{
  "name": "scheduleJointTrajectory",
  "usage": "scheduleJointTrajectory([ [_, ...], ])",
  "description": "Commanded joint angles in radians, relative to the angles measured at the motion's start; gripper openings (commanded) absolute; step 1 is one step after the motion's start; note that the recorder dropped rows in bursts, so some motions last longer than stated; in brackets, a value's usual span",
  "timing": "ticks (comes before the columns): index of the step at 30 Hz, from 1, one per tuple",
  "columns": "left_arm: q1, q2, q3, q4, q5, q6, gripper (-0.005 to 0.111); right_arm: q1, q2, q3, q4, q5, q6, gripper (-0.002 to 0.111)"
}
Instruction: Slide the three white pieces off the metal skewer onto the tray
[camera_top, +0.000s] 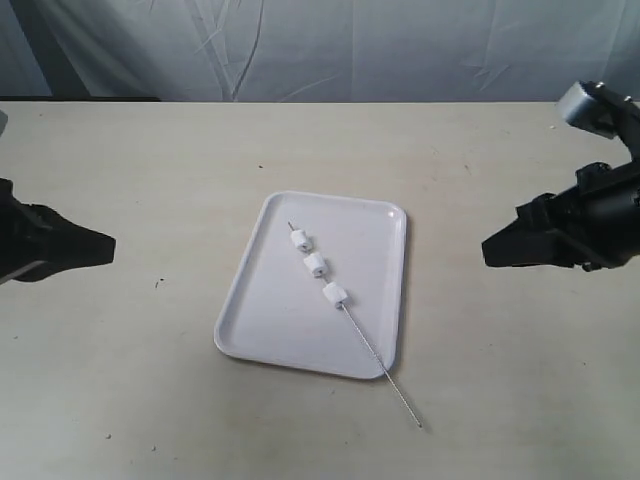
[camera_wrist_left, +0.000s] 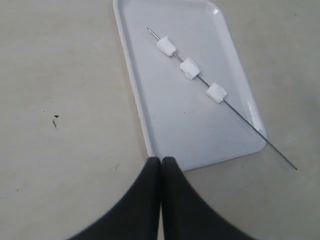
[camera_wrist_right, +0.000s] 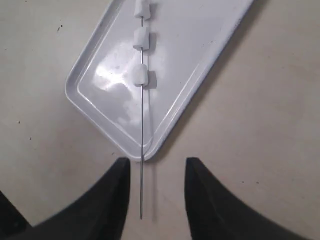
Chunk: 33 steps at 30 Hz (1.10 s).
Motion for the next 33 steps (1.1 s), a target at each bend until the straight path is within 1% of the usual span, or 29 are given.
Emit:
scheduleJointTrajectory([
  [1, 0.000, 0.094, -0.009, -0.106, 0.000, 0.080, 0.000, 0.065, 0.111, -0.071, -0.001, 0.026, -0.014, 0.037],
  [2, 0.000, 0.114, -0.009, -0.127, 0.005, 0.100, 0.000, 0.097, 0.133, -0.087, -0.007, 0.020, -0.015, 0.033],
  [4, 0.000, 0.151, -0.009, -0.174, 0.015, 0.141, 0.004, 0.161, 0.173, -0.119, -0.034, -0.003, -0.015, 0.027],
  [5, 0.000, 0.164, -0.009, -0.190, 0.019, 0.152, 0.007, 0.197, 0.189, -0.131, -0.039, -0.025, -0.015, 0.026],
  [8, 0.000, 0.199, -0.009, -0.216, 0.019, 0.167, 0.016, 0.288, 0.224, -0.152, -0.055, -0.116, -0.004, 0.028],
  [9, 0.000, 0.212, -0.009, -0.215, 0.019, 0.167, 0.021, 0.316, 0.235, -0.156, -0.076, -0.142, 0.022, 0.029],
  [12, 0.000, 0.231, -0.009, -0.230, 0.020, 0.169, 0.029, 0.395, 0.267, -0.166, -0.165, -0.188, 0.118, 0.029],
  [14, 0.000, 0.238, -0.009, -0.251, 0.020, 0.183, 0.031, 0.438, 0.287, -0.166, -0.240, -0.206, 0.186, 0.029],
  [17, 0.000, 0.246, -0.012, -0.274, 0.031, 0.211, 0.032, 0.502, 0.316, -0.166, -0.346, -0.236, 0.272, 0.029],
  [23, 0.000, 0.248, -0.022, -0.287, 0.040, 0.217, 0.032, 0.584, 0.357, -0.166, -0.370, -0.336, 0.300, 0.029],
  [27, 0.000, 0.248, -0.023, -0.290, 0.040, 0.217, 0.032, 0.611, 0.396, -0.168, -0.366, -0.363, 0.300, 0.029],
  [30, 0.000, 0.248, -0.023, -0.290, 0.040, 0.217, 0.032, 0.611, 0.428, -0.176, -0.368, -0.369, 0.300, 0.029],
  [31, 0.000, 0.248, -0.023, -0.290, 0.040, 0.217, 0.032, 0.611, 0.439, -0.181, -0.371, -0.367, 0.300, 0.030],
  [33, 0.000, 0.248, -0.023, -0.290, 0.040, 0.217, 0.032, 0.611, 0.458, -0.191, -0.371, -0.367, 0.300, 0.037],
])
